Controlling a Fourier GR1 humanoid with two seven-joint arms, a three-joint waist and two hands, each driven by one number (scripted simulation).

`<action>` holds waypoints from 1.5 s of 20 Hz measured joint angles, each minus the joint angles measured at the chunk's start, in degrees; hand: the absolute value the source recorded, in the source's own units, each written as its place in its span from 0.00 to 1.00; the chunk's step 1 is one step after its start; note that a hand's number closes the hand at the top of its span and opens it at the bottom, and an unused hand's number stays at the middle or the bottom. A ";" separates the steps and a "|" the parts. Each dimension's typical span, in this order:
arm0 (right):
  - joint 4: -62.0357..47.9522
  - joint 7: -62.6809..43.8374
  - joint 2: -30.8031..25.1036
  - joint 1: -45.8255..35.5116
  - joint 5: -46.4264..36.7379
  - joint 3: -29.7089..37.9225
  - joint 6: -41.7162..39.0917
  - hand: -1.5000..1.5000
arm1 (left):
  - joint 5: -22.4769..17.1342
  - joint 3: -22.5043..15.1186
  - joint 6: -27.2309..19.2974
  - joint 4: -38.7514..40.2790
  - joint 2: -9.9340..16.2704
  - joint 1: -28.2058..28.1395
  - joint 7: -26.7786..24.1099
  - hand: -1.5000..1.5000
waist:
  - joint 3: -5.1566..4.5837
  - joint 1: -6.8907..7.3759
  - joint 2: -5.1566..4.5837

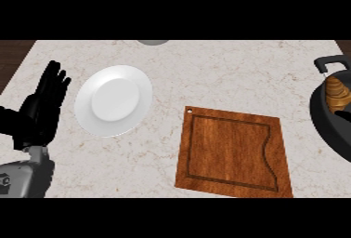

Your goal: Pick the croissant from the cutting board and place it in the pot

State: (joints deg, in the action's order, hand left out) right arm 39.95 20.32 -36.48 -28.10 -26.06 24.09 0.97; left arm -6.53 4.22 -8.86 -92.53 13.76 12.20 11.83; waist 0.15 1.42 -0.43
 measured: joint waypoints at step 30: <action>-26.25 17.52 -23.10 4.41 20.44 17.20 -28.98 0.00 | 0.00 1.74 1.38 -1.32 -0.29 -0.64 1.23 0.50 | 0.17 -0.38 -0.09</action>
State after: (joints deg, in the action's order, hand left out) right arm 13.71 37.84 -59.58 -23.70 -5.62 41.29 -28.00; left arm -6.53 5.95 -7.48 -93.86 13.47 11.55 13.06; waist 0.31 1.04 -0.52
